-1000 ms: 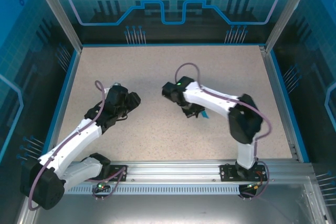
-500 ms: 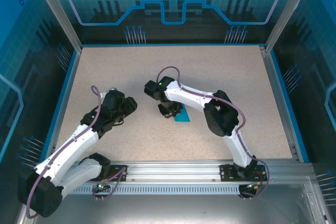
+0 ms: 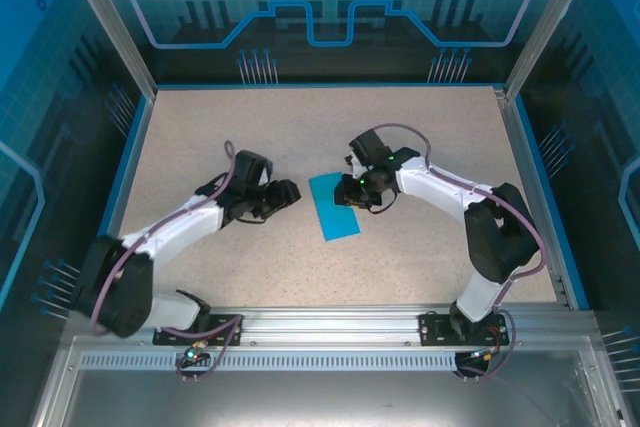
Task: Fold a paper plane with a square sheet of paper (pick it up from the middle)
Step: Rotate the paper at the center of the table.
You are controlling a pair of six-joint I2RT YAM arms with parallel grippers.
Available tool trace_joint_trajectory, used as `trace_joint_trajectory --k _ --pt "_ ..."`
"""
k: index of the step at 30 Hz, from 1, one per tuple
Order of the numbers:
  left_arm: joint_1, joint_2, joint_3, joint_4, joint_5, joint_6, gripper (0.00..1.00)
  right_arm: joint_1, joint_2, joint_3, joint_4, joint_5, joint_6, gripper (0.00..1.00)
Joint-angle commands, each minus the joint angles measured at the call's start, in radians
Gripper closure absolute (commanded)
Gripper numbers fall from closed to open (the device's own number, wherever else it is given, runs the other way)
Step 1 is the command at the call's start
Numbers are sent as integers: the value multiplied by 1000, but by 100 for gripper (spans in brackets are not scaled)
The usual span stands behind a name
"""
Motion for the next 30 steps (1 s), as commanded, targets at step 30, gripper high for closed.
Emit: trace_joint_trajectory --k 30 --pt "-46 483 315 114 245 -46 50 72 15 -337 360 92 425 79"
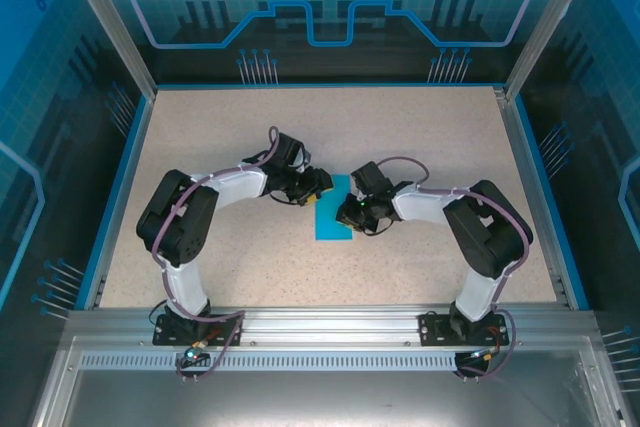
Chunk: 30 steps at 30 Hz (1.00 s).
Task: Fold a paper plane with a square sheet of paper (pick it up from the middle)
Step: Rotate the paper at the center of the table.
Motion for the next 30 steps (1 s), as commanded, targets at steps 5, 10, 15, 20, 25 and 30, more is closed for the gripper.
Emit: trace_joint_trajectory --k 5,10,15,20,25,30 --pt "-25 64 70 -5 68 17 52 2 -120 -33 -69 30 -56 74" --pt "-39 99 105 -38 59 31 56 -43 -138 11 -172 9 -163 74" --pt "-44 113 113 -99 12 48 60 -98 -139 -64 -106 -60 -194 69" --pt "-46 117 113 -127 -6 58 61 -105 -118 -68 -91 -86 -240 67" --pt "-47 117 101 -119 -7 60 61 -109 -85 -53 -80 -107 -267 66" --pt "-47 120 92 -125 -23 71 62 -114 -44 -34 -63 -134 -291 66"
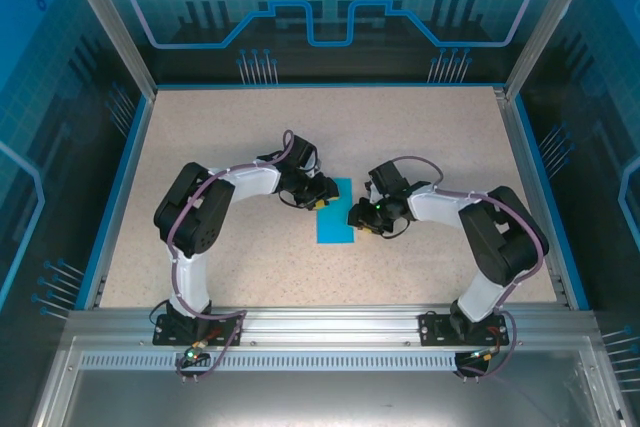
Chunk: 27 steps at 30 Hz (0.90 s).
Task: Fold a paper plane with a square sheet of paper (pick it up from the middle)
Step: Rotate the paper at the center of the table, then third fold the triangle at the center of the table.
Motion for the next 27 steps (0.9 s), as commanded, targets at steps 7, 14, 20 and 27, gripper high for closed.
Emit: trace_joint_trajectory --k 7,14,20,27 --pt "-5 33 -13 -31 -22 44 63 -14 24 7 53 -61 -40 67" --pt "-5 36 -36 -29 -23 48 63 -15 31 2 50 -44 -32 67" --pt "-6 38 -44 -26 -23 50 63 -13 48 -20 72 -36 -5 66" --pt "-8 37 -44 -24 -20 47 63 -12 54 -39 136 -102 8 67"
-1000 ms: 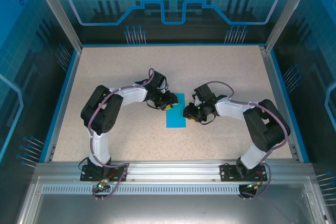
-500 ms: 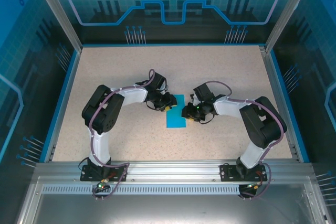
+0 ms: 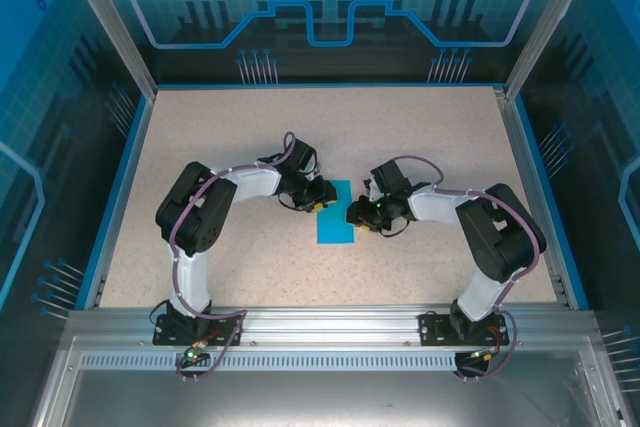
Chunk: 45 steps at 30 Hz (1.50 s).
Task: Fold a paper plane with a square sheet of paper (pick it up from the middle)
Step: Third fold the triangle at the center of the table.
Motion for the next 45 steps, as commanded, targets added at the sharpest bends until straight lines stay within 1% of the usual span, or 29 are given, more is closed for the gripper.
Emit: trace_joint_trajectory --k 1,6,12,19,26,30,37,42,45 --pt "-8 21 -25 -33 -11 12 63 4 36 -22 48 -52 14 67" --pt "-12 23 -24 -30 -10 7 63 11 35 -20 56 -70 20 68" --pt "-13 18 -19 -32 -9 7 63 9 14 -24 48 -55 18 67" --pt "-14 16 -20 -33 -10 7 63 -29 10 -34 121 -95 36 64" --pt "-14 16 -17 -36 -10 9 64 -53 43 6 117 -101 10 63" --pt "-14 16 -18 -36 -11 9 63 -56 78 47 86 -78 -20 62" --pt "-14 13 -20 -39 -13 9 64 -53 133 91 56 -85 -31 62" --pt "-14 13 -18 -40 -16 9 64 -46 71 80 16 -39 -55 62" --pt "-13 12 -15 -44 -16 10 64 -58 39 106 -54 10 -90 62"
